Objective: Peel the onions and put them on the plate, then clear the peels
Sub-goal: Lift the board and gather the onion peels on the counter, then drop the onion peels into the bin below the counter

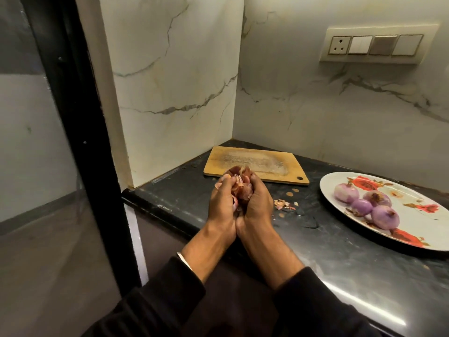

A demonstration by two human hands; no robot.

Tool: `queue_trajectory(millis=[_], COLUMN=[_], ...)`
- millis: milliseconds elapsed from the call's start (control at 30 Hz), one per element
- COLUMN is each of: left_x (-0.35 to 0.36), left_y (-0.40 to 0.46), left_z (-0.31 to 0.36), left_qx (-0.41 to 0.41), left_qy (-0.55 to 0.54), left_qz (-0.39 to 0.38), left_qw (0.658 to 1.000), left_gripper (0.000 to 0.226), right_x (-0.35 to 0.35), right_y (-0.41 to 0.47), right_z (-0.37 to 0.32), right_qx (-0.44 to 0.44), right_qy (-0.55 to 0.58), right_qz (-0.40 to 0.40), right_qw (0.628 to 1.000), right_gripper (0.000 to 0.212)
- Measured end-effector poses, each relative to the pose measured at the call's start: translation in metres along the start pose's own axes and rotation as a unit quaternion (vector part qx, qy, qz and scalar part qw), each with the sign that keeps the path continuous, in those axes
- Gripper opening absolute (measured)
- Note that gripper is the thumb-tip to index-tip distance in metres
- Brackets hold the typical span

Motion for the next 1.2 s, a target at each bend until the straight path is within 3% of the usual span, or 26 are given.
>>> queue_trajectory(millis=[333,567,700,1200], left_x=[-0.073,-0.157,-0.215,-0.403], left_y=[-0.025,-0.05,-0.059,-0.092], left_z=[0.068,0.091,0.089,0.026], left_qx=[0.096,0.153,0.159,0.125], left_qy=[-0.016,0.018,0.036,-0.072], left_qz=[0.048,0.122,0.159,0.318], left_qw=[0.994,0.98,0.974,0.937], left_gripper=[0.018,0.03,0.035,0.037], right_x=[0.06,0.069,0.059,-0.014], right_y=[-0.065,-0.111,-0.136,-0.208], right_z=[0.058,0.137,0.188,0.34], right_qx=[0.074,0.159,0.206,0.315], right_qy=[0.014,0.026,0.025,-0.125], right_qz=[-0.092,-0.136,-0.13,-0.122], right_qw=[0.993,0.977,0.969,0.933], right_gripper=[0.024,0.03,0.028,0.024])
Point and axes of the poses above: each hand's wrist, its own y-axis towards the middle knuckle, its own x-axis out of the palm, z = x × y, the point moved 5 cm from there along y, towards the middle knuckle, and after that the axes turned 9 degrees about -x, right-handed, at the moved point
